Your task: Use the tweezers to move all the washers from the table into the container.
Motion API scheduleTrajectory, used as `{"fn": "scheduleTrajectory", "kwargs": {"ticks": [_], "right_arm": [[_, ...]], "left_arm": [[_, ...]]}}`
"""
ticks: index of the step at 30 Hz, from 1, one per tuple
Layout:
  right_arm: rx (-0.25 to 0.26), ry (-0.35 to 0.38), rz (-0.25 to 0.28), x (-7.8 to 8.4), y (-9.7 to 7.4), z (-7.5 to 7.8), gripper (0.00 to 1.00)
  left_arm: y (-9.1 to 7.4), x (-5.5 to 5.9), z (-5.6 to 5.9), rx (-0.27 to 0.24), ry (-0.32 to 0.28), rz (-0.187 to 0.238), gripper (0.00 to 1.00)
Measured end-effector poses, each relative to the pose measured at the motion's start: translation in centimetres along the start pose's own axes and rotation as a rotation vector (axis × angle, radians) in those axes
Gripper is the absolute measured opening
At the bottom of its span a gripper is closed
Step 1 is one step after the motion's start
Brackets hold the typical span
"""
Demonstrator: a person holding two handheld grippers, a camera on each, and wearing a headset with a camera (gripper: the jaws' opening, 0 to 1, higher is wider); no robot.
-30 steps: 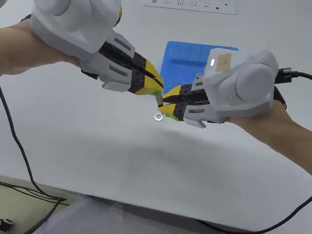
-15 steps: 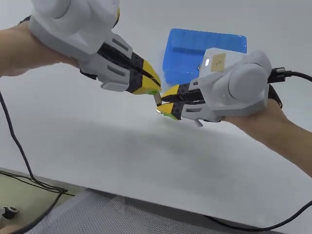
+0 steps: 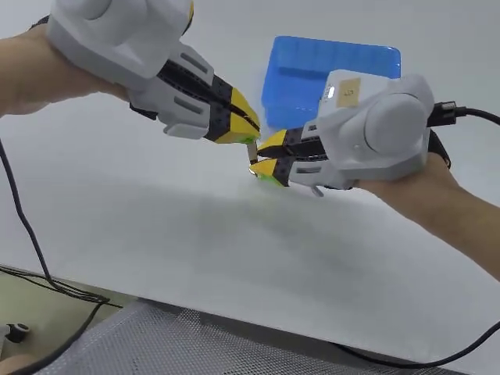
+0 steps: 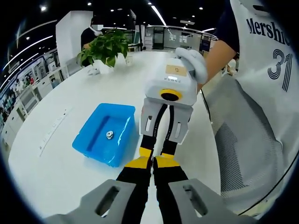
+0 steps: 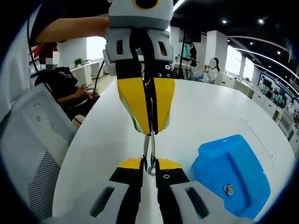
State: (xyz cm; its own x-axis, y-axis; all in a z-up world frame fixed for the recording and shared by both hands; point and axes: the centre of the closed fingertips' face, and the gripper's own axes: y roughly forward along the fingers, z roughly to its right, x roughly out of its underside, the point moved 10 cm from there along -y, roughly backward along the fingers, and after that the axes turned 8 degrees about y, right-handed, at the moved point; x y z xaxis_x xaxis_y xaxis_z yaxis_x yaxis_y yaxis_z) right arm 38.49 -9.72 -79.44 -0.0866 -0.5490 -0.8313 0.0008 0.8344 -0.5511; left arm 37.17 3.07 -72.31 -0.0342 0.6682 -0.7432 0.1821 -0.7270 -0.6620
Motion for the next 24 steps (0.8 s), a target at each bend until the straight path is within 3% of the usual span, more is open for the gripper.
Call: {"fn": "scheduleTrajectory", "kwargs": {"ticks": [15,24], "right_arm": [[-0.008,0.003,-0.017,0.44,0.14,-0.07,0.11],[-0.031,-0.010,-0.012,-0.15,0.23,0.07,0.11]], "left_arm": [[-0.02,0.39,0.34,0.001,-0.018,0.003,0.06],[0.19,0.47,0.10,0.004,-0.020,0.004,0.06]]}}
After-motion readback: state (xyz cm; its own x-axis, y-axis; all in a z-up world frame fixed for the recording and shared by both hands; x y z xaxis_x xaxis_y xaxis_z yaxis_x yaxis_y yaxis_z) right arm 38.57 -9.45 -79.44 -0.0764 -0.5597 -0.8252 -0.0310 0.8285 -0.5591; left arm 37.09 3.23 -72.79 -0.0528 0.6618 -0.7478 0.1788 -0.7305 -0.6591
